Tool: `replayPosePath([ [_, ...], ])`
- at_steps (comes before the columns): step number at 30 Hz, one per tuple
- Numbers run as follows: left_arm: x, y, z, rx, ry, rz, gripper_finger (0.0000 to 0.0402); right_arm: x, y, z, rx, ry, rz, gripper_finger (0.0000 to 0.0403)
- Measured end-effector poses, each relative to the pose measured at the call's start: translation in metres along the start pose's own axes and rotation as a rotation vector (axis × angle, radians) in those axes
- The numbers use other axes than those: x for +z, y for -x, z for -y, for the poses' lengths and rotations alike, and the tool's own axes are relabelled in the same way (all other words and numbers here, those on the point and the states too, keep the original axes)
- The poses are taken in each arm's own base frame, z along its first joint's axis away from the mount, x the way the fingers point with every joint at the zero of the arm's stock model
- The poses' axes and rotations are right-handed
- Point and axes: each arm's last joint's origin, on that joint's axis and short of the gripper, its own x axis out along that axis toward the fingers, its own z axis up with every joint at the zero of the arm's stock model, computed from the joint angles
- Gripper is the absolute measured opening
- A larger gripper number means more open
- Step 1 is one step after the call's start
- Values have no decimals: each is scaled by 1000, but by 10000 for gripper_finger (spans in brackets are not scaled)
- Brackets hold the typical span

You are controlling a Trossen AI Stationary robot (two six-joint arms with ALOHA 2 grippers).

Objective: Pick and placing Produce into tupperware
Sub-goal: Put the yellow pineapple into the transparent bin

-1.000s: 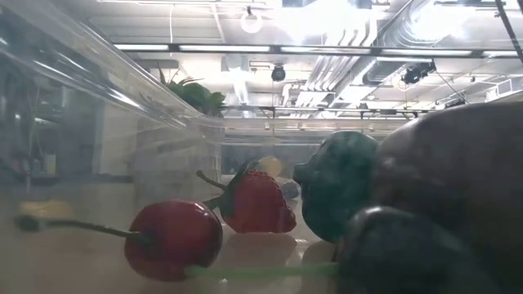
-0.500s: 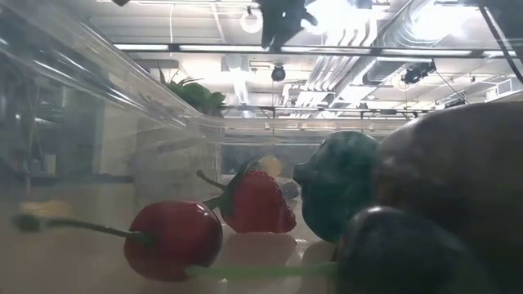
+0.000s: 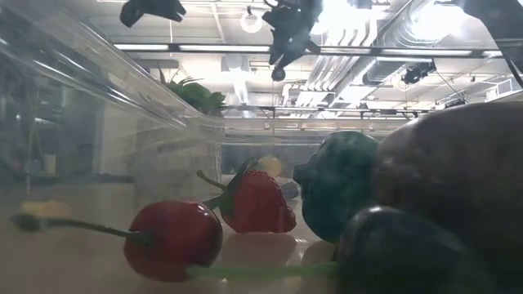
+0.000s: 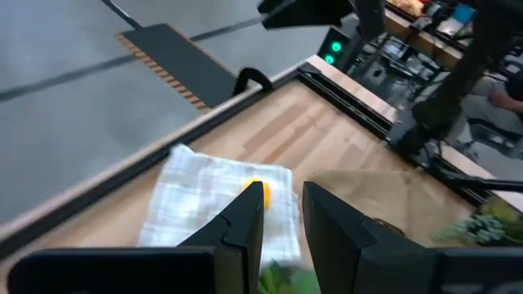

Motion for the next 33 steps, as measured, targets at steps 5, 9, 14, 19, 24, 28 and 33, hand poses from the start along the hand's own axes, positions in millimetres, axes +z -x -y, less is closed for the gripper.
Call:
replayPosePath([
  [5,6,-16,-7,-39,-43,-24,76,3,-2,17,-19,-15,4,144],
  [9,10,-34,-13,-58,-68,-48,76,5,-3,28,-37,-50,11,144],
  [14,17,-50,-20,-72,-91,-27,76,6,-4,40,-38,-80,9,144],
  [19,25,-58,-28,-101,-107,10,76,6,-6,52,-57,-122,3,144],
  [24,29,-60,-35,-108,-103,33,76,2,-24,60,-68,-169,-38,144],
  [28,30,-59,-40,-102,-94,34,76,-3,-48,67,-3,-212,-99,144],
  [33,30,-59,-39,-108,-90,32,76,-9,-70,68,0,-217,-142,144],
])
